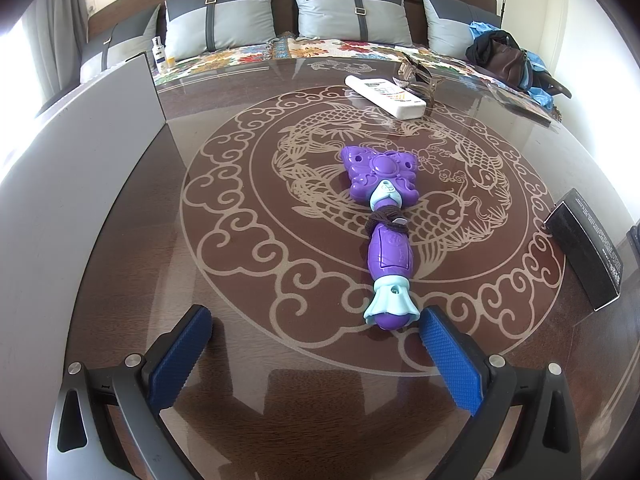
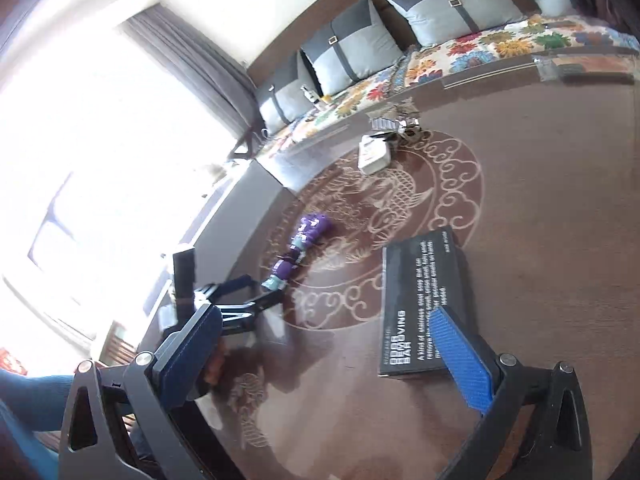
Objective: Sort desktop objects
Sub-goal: 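Grasp the purple toy with the left tool while the right tool carries the box to the bin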
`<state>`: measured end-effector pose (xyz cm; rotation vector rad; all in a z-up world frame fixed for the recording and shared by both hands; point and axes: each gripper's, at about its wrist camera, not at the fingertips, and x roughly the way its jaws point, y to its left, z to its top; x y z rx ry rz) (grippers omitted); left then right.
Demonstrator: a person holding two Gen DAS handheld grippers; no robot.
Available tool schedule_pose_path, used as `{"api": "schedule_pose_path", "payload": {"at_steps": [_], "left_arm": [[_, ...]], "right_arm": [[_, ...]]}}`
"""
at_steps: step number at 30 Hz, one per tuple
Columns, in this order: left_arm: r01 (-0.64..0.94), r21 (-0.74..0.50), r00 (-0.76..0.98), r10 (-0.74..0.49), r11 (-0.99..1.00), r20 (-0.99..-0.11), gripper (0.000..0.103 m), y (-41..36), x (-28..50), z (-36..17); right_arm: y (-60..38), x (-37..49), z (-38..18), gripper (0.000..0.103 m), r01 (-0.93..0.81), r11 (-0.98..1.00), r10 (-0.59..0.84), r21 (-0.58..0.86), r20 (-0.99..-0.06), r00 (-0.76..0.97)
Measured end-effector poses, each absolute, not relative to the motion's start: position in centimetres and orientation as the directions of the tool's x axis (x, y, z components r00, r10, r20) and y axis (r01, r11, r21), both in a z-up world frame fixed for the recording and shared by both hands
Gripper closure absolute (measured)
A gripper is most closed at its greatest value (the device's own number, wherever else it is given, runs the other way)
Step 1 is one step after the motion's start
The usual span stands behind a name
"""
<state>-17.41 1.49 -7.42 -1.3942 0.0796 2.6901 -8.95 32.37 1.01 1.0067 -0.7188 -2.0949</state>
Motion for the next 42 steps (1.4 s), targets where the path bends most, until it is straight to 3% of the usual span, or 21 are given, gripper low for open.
{"api": "schedule_pose_path", "payload": {"at_steps": [4,7,10,13,16,25,31,37,38,40,41,42], "left_arm": [[-0.122,-0.005,-0.572,0.074,-0.993,-0.817,0.0,1.5,-17.4,-7.4],[-0.122,-0.005,-0.572,0.074,-0.993,-0.817,0.0,1.5,-17.4,-7.4],[-0.122,-0.005,-0.572,0.074,-0.993,-0.817,0.0,1.5,-17.4,-7.4],[-0.122,-0.005,-0.572,0.074,-0.993,-0.817,0.0,1.5,-17.4,-7.4],[-0.122,-0.005,-0.572,0.074,-0.993,-0.817,0.0,1.5,-17.4,-7.4],[-0.123,-0.004,-0.572,0.074,-0.992,-0.817,0.0,1.5,-17.4,-7.4],[-0.146,-0.003,-0.539,0.082,-0.989,-0.838,0.0,1.7,-17.9,-7.4],[-0.149,-0.016,-0.387,0.073,-0.989,-0.919,0.0,3.2,-23.1,-7.0],[-0.156,-0.007,-0.396,0.069,-0.988,-0.916,0.008,3.7,-23.4,-6.8],[-0.198,0.006,-0.433,0.082,-0.98,-0.898,0.063,4.8,-23.5,-6.1],[-0.224,-0.001,-0.425,0.099,-0.975,-0.9,0.082,5.4,-23.5,-5.8],[-0.242,0.01,-0.413,0.094,-0.97,-0.906,0.083,5.9,-23.5,-5.8]], "right_arm": [[31.7,-9.3,2.0,0.0,0.382,-0.426,-0.88,0.82,-0.279,-0.384],[31.3,-9.4,2.7,0.0,0.396,-0.385,-0.9,0.834,-0.245,-0.361],[30.3,-9.6,3.6,0.0,0.41,-0.569,-0.814,0.713,-0.42,-0.401],[28.8,-10.1,3.2,0.0,0.35,-0.845,-0.534,0.404,-0.686,-0.495],[26.7,-10.9,1.7,0.0,0.33,-0.917,-0.371,0.226,-0.787,-0.493],[23.8,-13.5,-4.5,0.0,0.296,-0.955,-0.113,-0.016,-0.904,-0.412],[23.7,-14.6,-4.4,0.0,0.242,-0.97,-0.09,-0.011,-0.911,-0.402],[22.9,-16.6,-4.4,0.0,0.241,-0.97,-0.047,-0.015,-0.967,-0.25],[22.9,-16.9,-4.3,0.001,0.238,-0.971,-0.042,-0.014,-0.973,-0.227],[23.2,-16.9,-3.3,0.026,0.218,-0.976,-0.038,-0.02,-0.965,-0.26],[23.5,-16.9,-2.9,0.044,0.205,-0.979,-0.054,-0.001,-0.964,-0.259],[23.8,-16.8,-2.8,0.044,0.189,-0.982,-0.075,0.029,-0.967,-0.243]]}}
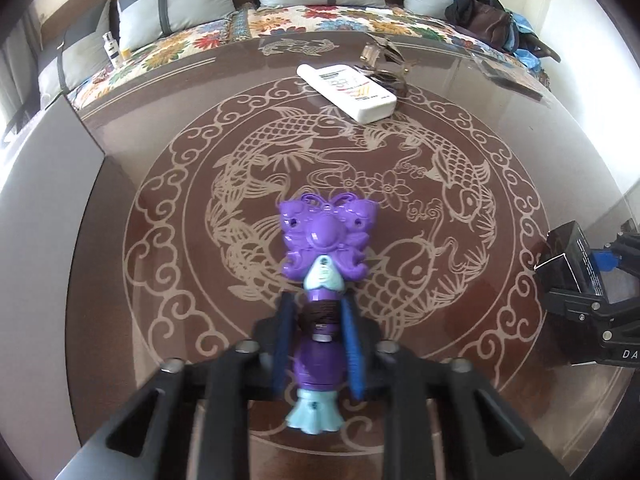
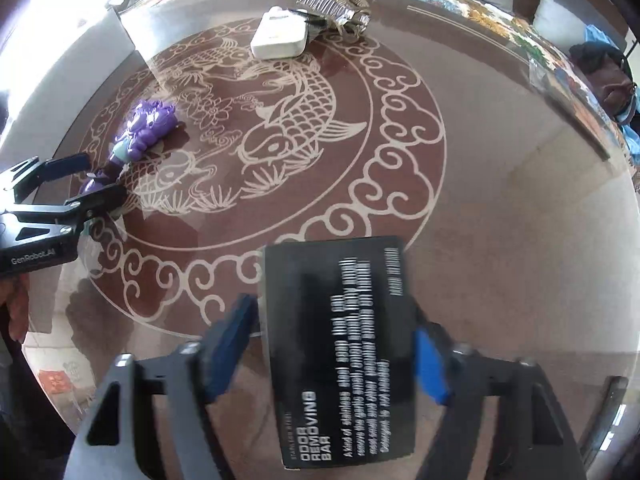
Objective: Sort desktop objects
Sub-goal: 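Grasp the purple toy with the left tool while the right tool carries the box to the bin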
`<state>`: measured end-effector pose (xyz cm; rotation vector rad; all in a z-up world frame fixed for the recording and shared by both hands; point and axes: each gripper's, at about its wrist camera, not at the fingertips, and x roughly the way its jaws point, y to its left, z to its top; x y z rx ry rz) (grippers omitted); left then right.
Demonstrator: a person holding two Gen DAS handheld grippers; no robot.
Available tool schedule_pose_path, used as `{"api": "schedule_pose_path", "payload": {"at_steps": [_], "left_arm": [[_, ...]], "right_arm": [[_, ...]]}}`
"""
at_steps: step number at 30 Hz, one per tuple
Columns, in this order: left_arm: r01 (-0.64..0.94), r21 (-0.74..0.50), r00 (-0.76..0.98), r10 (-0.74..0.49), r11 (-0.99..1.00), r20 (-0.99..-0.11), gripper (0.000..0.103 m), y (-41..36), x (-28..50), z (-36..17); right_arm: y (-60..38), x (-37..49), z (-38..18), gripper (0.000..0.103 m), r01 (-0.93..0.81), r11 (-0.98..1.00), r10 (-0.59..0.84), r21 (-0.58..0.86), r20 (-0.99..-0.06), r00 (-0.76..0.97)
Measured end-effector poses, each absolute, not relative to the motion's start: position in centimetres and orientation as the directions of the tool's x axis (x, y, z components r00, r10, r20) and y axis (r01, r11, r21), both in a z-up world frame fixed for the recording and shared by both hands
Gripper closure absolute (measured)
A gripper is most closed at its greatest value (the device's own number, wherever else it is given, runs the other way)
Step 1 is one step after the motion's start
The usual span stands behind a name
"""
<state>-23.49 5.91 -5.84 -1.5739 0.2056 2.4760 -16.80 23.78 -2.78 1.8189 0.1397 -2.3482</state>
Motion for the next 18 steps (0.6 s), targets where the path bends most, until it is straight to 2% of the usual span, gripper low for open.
{"api": "schedule_pose_path", "payload": {"at_steps": [3,7,11,14,18], "left_arm": [[-0.268,-0.019,-0.443,0.141,-0.963,-0.885,0.083,5.5,-21.5,-5.0],[-0.233,-0.103,-0.492,0.208,-0.967,-0.845,0.083,2.2,-18.1,-2.3],[-0.161,-0.193,-0.574,0.251,-0.968,-0.779,0.083,-3.8,-15.2,3.4],[-0.111,-0.163,-0.665,0.195,-0.98,-0.721,0.083,-9.5,-13.0,8.4],[0.045,-0.114,-0.686,0.052,-0.992,-0.726,0.083,-19.2,-11.4,10.9]], "right_arm": [[23.6,-15.5,-1.9,0.044,0.214,-0.977,-0.051,-0.007,-0.963,-0.265],[23.0,-13.8,0.7,0.044,0.236,-0.972,-0.09,0.015,-0.946,-0.312],[19.4,-14.3,3.9,0.044,0.28,-0.959,-0.134,0.029,-0.921,-0.365],[14.2,-15.0,7.4,0.044,0.354,-0.932,-0.222,0.072,-0.887,-0.405],[4.3,-15.4,11.8,0.044,0.49,-0.86,-0.375,0.143,-0.828,-0.418]]}}
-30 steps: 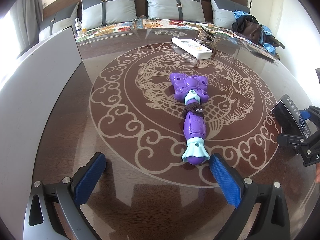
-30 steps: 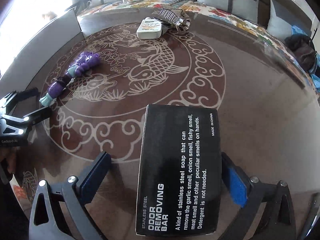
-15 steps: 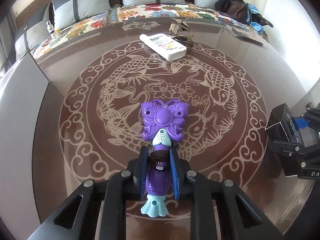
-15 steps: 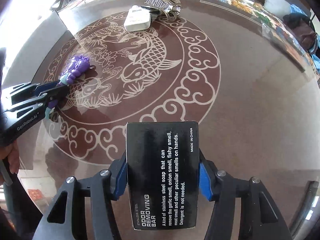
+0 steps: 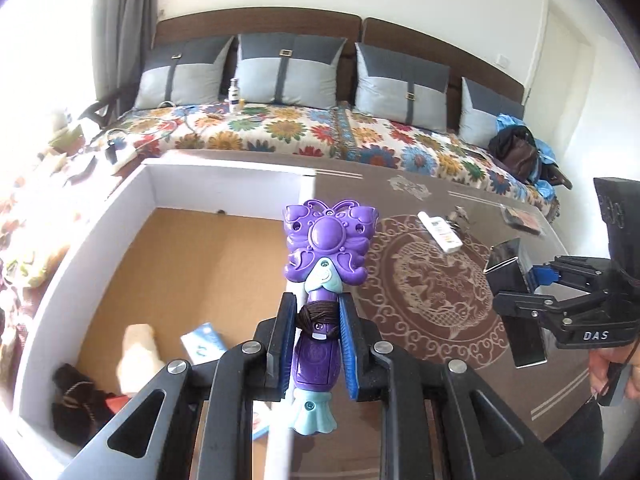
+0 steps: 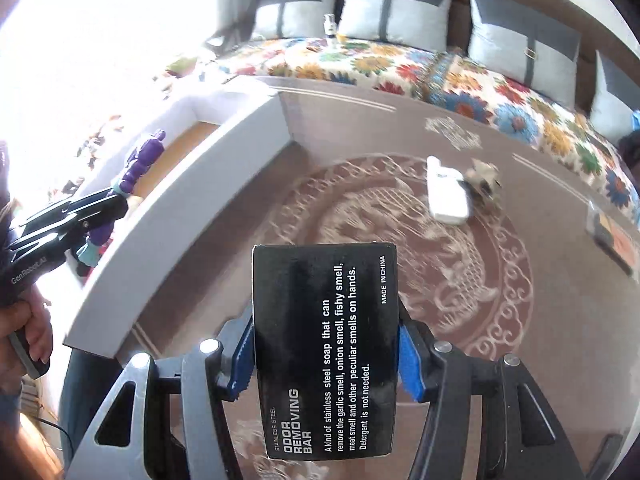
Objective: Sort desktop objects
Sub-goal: 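Open both tools to drop the toy and box into the bin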
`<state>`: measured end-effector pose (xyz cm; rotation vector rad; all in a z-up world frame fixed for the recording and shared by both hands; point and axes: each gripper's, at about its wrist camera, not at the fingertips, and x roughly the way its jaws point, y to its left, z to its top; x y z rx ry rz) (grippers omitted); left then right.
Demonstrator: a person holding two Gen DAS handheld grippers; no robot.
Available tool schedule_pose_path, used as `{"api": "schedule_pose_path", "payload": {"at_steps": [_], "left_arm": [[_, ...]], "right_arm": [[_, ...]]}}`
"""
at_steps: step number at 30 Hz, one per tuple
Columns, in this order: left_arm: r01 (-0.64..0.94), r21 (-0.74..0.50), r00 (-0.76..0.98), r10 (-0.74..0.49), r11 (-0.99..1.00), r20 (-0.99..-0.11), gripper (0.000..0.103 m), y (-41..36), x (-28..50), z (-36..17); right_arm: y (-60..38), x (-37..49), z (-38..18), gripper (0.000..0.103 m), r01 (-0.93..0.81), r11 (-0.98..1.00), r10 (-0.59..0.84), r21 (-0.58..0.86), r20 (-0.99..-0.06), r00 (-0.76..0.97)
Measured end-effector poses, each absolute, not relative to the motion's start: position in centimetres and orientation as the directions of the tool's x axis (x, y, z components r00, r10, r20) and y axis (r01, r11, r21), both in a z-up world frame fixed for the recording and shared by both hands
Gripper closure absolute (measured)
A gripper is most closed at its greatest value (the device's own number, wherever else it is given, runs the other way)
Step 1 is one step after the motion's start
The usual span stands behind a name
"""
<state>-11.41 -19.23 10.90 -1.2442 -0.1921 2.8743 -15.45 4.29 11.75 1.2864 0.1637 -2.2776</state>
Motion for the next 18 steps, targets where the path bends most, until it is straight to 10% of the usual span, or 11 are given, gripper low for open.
{"api": "schedule_pose_path", "payload": {"at_steps": [11,18], "left_arm": [[0.386,0.018,-0.446,-0.204,-0.922,-0.872,0.081,-35.4,-7.3,2.1],[0.45,-0.035,-0.494,-0.216,-0.892,-0.842,0.031,-35.7,-3.9,1.5]], "right_arm": [[-22.7,-11.5,11.0,0.044,0.746,-0.624,-0.568,0.234,-0.791,-0.227],[-22.1,-10.0,8.7,0.026,0.73,-0.632,-0.595,0.261,-0.767,-0.24]]}}
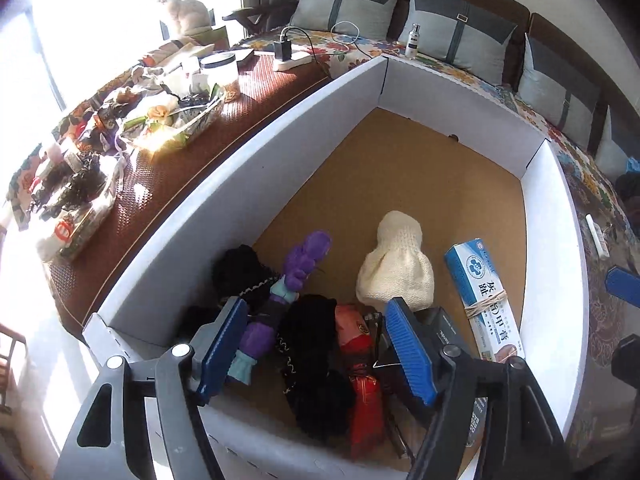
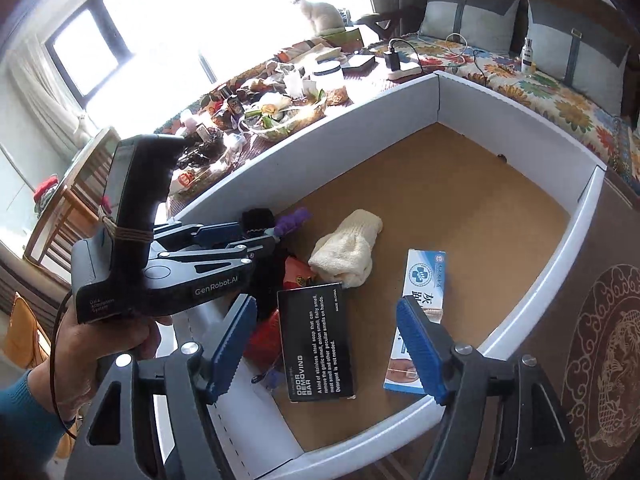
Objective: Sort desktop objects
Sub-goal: 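Open both tools to drop the toy and box into the bin, then move both tools back over the table toward the white sunscreen bottle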
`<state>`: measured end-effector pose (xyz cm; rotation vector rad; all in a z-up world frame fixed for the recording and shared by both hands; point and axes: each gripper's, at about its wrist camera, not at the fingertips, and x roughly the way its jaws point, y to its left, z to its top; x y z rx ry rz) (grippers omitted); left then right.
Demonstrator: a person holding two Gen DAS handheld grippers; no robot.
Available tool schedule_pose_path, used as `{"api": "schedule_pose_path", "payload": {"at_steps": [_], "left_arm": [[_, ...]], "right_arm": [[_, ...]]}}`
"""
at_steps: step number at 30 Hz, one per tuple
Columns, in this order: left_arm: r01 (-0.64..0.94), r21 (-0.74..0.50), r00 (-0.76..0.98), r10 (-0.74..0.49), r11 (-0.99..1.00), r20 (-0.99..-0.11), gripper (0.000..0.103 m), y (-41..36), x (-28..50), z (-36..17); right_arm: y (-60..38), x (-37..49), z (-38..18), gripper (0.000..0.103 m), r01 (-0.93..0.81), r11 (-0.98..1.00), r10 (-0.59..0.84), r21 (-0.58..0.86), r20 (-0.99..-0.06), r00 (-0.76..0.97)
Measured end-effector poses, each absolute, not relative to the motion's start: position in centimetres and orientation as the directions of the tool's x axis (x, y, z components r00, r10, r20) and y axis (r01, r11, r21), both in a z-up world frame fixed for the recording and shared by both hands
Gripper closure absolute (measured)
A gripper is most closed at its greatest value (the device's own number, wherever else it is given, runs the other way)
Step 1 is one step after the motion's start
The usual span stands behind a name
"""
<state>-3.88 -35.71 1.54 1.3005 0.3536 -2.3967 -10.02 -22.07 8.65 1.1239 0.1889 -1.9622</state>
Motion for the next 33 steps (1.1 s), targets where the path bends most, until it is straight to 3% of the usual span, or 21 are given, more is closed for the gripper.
{"api": "schedule_pose_path", "payload": {"at_steps": [5,12,15,17,24,27,33], "left_arm": [[0.357,-0.083,-0.602,-0.161,-0.93,-0.782,0.031,-30.5,-4.1,4.5],[0.058,-0.16,-0.706,0.073,-0.985,-0.704,0.027,-17.0,-4.3,7.7],[-0.057,-0.203,-0.678,0.187,-0.978,-0.711,0.005,-10.5,-4.8,6.1],[-0.102,-0.196,-0.633,0.216,-0.975,-0.744,0.005,-6.3,-5.7,3.4],[-0.148,-0.061,-0.494,0.127,-0.987,-0.86,0.005,3.0,-10.0,-6.2],[-0.127,-0.003,-0.502,0.067,-0.992,-0.862,0.004,4.3,-11.5,-7.2],[-0.1,-0.004,-0.543,0.058,-0.995,-0.838,0.0,5.4,-14.4,-7.4]], "right_arm": [[-12.4,-11.1,10.7,0.001,0.641,-0.751,-0.546,0.16,-0.697,-0.465],[6.0,-12.4,1.2,0.0,0.348,-0.935,-0.151,-0.062,-0.821,-0.551],[14.7,-10.9,-2.5,0.0,0.196,-0.975,-0.019,-0.102,-0.845,-0.535],[19.3,-9.7,-3.8,0.0,0.099,-0.99,0.033,-0.099,-0.85,-0.525],[25.1,-8.0,-4.4,0.0,-0.035,-0.999,0.041,-0.025,-0.818,-0.573],[25.0,-8.3,-4.5,0.0,-0.032,-0.999,0.039,-0.025,-0.814,-0.58],[24.9,-8.3,-4.4,0.0,-0.031,-0.999,0.038,-0.025,-0.814,-0.58]]}}
